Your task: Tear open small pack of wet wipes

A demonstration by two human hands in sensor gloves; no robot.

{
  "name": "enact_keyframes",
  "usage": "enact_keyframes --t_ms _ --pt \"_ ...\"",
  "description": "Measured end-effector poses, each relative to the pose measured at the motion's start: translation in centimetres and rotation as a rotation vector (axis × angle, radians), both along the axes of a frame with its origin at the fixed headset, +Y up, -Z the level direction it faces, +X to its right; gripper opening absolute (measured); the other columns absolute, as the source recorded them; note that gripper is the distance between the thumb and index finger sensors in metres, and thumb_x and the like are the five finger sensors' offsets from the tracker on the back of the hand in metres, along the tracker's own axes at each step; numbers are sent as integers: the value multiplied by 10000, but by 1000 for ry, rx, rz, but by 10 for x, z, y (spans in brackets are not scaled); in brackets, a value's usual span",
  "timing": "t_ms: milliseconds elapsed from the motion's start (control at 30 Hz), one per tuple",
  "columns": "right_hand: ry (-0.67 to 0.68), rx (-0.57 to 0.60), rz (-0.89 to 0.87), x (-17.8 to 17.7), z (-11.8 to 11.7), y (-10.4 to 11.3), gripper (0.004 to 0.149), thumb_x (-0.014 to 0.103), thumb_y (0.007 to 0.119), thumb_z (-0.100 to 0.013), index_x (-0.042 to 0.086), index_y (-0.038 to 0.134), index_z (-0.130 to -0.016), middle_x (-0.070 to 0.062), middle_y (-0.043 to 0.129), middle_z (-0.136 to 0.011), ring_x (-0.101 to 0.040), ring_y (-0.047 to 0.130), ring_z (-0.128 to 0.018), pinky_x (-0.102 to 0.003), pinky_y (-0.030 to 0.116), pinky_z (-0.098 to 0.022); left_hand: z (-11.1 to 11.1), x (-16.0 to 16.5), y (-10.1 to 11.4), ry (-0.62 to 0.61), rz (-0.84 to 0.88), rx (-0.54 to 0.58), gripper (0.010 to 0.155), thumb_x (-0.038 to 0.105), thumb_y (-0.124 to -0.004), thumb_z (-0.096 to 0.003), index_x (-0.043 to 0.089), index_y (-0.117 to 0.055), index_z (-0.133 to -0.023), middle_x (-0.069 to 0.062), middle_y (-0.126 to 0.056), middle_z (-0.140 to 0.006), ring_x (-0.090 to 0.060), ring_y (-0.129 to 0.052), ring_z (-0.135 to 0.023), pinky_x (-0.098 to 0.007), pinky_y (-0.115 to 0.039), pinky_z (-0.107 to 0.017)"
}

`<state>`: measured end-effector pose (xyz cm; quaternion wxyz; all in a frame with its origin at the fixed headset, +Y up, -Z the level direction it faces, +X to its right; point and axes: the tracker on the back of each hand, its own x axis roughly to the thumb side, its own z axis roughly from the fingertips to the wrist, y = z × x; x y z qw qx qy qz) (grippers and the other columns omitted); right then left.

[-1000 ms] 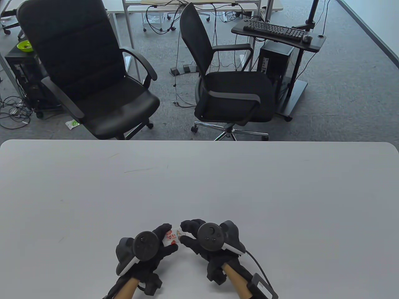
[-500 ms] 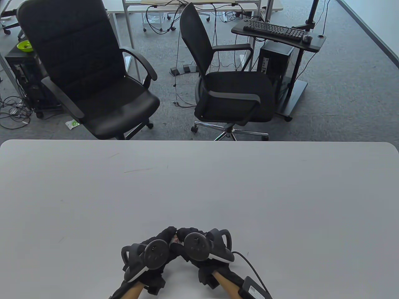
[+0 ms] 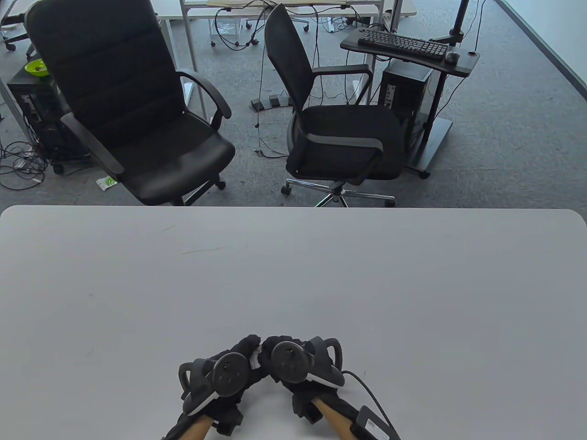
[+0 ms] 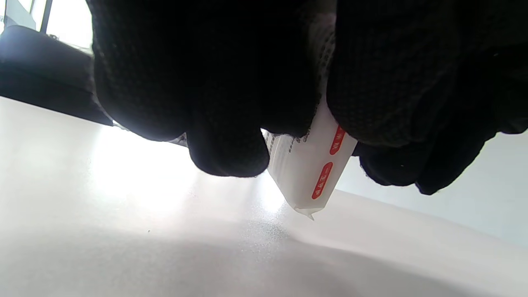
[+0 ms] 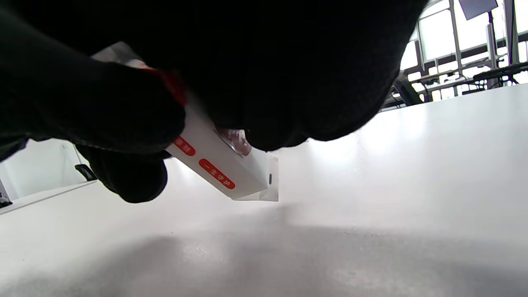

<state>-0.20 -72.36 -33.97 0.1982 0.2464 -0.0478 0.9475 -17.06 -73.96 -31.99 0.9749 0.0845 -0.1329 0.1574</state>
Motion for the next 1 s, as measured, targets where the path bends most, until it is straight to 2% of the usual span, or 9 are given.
enact_keyframes --t_ms 67,400,1000 --pt "0 -36 -44 4 -2 0 367 401 761 -580 145 804 -839 -44 986 -728 -268 1040 -573 -390 917 -392 -2 -2 0 -17 39 -23 699 514 -950 -356 206 -701 -931 -3 -982 -663 -169 -1126 -535 -422 -931 -463" --pt "-58 -65 -96 22 -12 -3 349 387 737 -596 162 785 -858 -37 971 -765 -288 1027 -619 -407 912 -417 -6 -12 0 -54 198 -90 692 487 -947 -379 236 -651 -952 -5 -952 -744 -193 -1102 -635 -445 -908 -511" --pt "-126 -99 -89 46 -24 -14 344 379 721 -604 161 778 -865 -38 966 -771 -304 1019 -637 -420 906 -427 -6 -17 1 -53 215 -114 678 519 -923 -392 297 -625 -959 -30 -873 -880 -262 -1022 -771 -501 -837 -580"
